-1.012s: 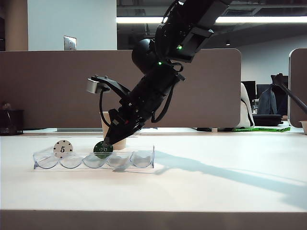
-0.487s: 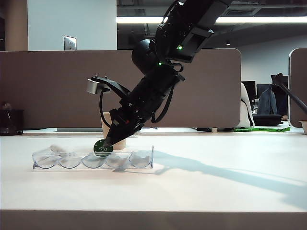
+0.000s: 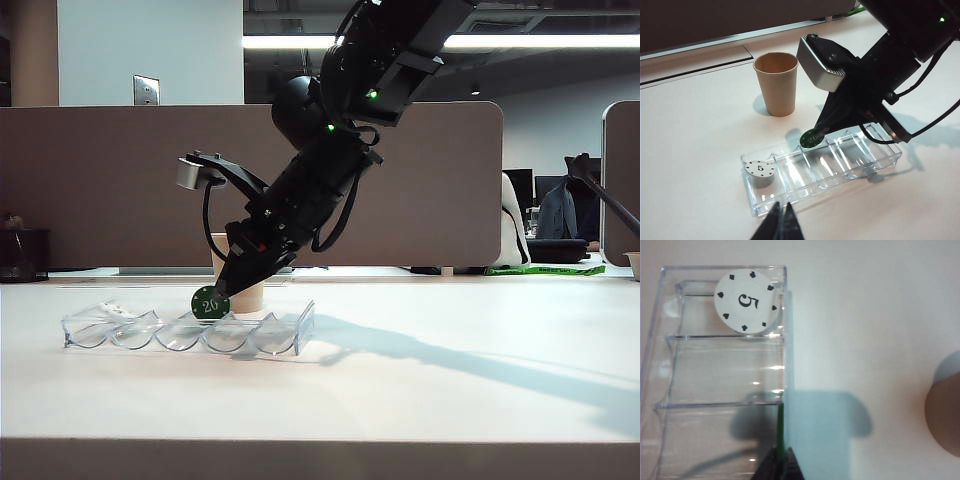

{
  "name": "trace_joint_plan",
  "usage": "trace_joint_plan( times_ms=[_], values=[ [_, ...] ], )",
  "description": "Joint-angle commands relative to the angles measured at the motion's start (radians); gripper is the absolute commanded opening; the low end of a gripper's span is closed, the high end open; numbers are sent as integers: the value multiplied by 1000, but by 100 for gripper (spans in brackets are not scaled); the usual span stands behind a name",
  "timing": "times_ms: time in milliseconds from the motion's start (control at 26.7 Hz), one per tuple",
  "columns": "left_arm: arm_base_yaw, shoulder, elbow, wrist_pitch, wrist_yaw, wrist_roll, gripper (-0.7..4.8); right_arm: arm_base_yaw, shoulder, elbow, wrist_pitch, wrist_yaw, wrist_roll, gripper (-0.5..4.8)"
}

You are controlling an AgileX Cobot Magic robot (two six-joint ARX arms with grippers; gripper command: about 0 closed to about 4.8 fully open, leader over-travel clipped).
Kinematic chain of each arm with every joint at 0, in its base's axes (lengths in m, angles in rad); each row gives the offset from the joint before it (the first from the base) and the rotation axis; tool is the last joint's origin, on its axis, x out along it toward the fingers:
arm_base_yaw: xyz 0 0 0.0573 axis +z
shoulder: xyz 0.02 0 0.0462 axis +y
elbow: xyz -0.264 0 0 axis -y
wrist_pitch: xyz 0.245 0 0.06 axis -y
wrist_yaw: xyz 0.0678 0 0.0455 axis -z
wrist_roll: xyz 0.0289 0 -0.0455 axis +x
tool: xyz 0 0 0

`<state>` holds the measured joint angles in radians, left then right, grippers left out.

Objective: Pick up the chip with the greater value and put it into the paper cup.

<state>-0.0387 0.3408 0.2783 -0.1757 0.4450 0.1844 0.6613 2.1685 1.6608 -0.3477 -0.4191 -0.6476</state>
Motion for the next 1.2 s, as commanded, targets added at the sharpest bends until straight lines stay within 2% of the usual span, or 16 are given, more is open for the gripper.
trace_joint_plan(
  times_ms=[37, 562, 712, 825, 1012, 1200],
  values=[
    [0, 0, 5, 13, 5, 0, -1, 2, -11, 5, 8, -2, 0, 8],
    [0, 0, 5, 12, 5, 0, -1, 2, -11, 5, 13, -2, 0, 14],
    [0, 0, 5, 12, 5, 0, -1, 2, -10, 5, 13, -2, 0, 54],
    [0, -1, 5, 12, 5, -1, -1, 2, -10, 5, 13, -2, 0, 52],
    [0, -1, 5, 12, 5, -1, -1, 6, -10, 5, 12, -2, 0, -1],
    [0, -1, 5, 12, 5, -1, -1, 11, -11, 5, 12, -2, 0, -1]
  ],
)
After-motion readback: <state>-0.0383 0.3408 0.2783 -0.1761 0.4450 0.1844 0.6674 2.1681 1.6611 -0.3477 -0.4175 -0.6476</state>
